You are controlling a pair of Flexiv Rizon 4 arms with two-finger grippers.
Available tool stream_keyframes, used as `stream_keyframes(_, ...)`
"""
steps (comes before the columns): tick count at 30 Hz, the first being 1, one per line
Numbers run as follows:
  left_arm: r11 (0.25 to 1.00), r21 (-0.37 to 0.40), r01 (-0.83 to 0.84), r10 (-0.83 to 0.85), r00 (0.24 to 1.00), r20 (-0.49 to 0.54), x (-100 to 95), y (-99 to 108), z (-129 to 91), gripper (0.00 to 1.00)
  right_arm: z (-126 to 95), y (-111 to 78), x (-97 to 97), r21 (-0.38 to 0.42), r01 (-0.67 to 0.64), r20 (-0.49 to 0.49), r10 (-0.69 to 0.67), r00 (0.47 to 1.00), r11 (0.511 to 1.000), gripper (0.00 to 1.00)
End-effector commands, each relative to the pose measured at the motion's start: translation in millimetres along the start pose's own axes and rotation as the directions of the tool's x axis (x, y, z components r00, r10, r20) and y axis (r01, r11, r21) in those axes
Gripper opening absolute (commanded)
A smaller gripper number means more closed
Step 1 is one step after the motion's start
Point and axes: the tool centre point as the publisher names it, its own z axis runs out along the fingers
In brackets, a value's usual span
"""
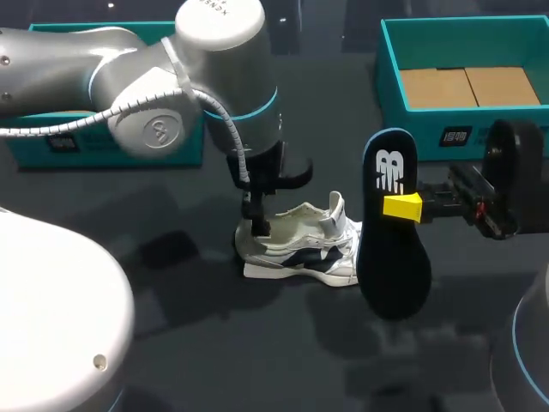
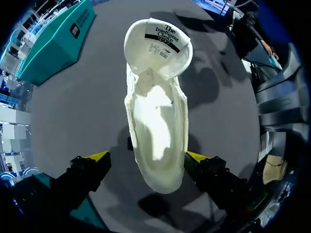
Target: Take the shoe out of the shoebox, open the shoe tongue, remove and reinsert the insole, then place the shoe into the shoebox
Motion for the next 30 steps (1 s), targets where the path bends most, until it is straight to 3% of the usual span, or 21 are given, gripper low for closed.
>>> stream_keyframes(1, 1.0, -0.027, 0.0, 0.0, 1.0, 0.014, -10.0, -13.3, -3.6, 1.0, -0.8, -1.6, 8.0, -0.002, 0.0, 0.019, 0.0, 1.0, 1.0, 0.0)
stream_keyframes(13, 1.0, -0.001, -0.007, 0.007, 1.0, 0.0, -40.5, -41.6, 24.0, 1.0, -0.8, -1.6, 8.0, -0.002, 0.0, 0.019, 0.0, 1.0, 1.0, 0.0)
stream_keyframes(21, 1.0, 0.0, 0.001, -0.001, 1.0, -0.024, -40.4, -51.1, 45.4, 0.94, -0.8, -1.6, 8.0, -0.002, 0.0, 0.019, 0.0, 1.0, 1.0, 0.0)
stream_keyframes(30, 1.0, -0.007, -0.021, 0.021, 0.999, -0.043, -27.1, -55.6, 57.8, 0.88, -0.8, -1.6, 8.0, -0.002, 0.0, 0.019, 0.0, 1.0, 1.0, 0.0)
